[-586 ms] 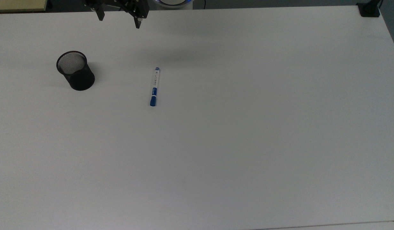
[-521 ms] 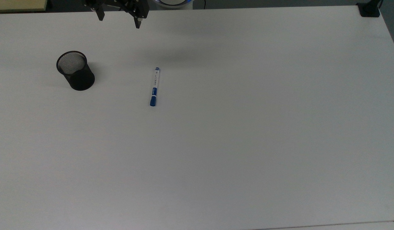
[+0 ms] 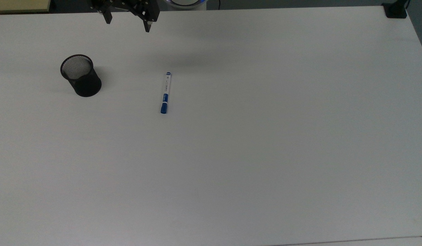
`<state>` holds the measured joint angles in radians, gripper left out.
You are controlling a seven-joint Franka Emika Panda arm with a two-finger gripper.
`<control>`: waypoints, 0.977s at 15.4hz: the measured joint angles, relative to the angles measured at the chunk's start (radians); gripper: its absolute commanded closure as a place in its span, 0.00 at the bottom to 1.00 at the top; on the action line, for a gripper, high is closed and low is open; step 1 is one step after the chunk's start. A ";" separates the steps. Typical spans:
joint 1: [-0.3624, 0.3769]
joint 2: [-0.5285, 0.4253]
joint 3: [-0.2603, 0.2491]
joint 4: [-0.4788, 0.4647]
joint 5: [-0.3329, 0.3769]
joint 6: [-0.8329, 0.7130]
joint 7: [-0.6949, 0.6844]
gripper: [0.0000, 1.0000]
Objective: Insert the marker
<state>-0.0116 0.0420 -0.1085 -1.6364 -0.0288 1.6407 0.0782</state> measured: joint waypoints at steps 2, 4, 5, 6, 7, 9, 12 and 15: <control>0.000 0.015 0.000 0.003 0.001 0.000 0.000 0.00; 0.002 0.051 0.003 0.010 0.003 0.001 0.000 0.00; 0.004 0.077 0.005 0.016 0.005 0.005 0.000 0.00; 0.006 0.108 0.008 0.022 0.007 0.024 0.000 0.00; 0.009 0.138 0.010 0.026 0.009 0.058 0.000 0.00; 0.027 0.205 0.013 0.029 0.012 0.133 0.000 0.05; 0.049 0.303 0.014 0.032 0.012 0.190 0.000 0.10; 0.054 0.347 0.014 0.027 0.012 0.206 0.000 0.15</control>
<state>0.0423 0.3889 -0.0942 -1.6091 -0.0167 1.8464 0.0783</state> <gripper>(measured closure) 0.088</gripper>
